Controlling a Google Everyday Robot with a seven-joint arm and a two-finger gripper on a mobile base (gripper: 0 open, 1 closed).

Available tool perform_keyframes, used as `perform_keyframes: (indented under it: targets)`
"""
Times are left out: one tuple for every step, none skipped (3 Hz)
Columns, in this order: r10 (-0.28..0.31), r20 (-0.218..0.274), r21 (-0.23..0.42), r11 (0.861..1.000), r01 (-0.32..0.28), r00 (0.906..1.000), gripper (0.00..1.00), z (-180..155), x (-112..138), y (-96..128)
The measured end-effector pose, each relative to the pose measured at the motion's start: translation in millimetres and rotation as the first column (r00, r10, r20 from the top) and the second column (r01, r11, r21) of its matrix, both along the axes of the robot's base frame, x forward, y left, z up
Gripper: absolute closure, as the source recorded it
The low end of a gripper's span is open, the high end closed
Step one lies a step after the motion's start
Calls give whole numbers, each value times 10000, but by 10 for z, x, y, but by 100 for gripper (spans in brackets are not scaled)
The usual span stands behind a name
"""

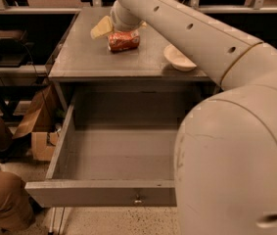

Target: Place coke can into top drawer

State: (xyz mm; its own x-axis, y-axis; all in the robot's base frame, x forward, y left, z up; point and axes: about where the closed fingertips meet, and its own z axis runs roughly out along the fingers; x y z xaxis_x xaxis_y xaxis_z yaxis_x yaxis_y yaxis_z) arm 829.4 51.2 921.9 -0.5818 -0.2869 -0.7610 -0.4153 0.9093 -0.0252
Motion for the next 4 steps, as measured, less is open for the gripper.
perform_keyframes:
  targets:
    - [-185,-91,180,9997,187,9998,0,-117,204,3]
    - [-531,-123,116,9985,533,9985,0,-245,381,16]
    - [-1201,96,0,9928,1201,9927,0,-313,557,-50]
    - [-1720,171,-46,9851,1721,9850,0,-399,691,-106]
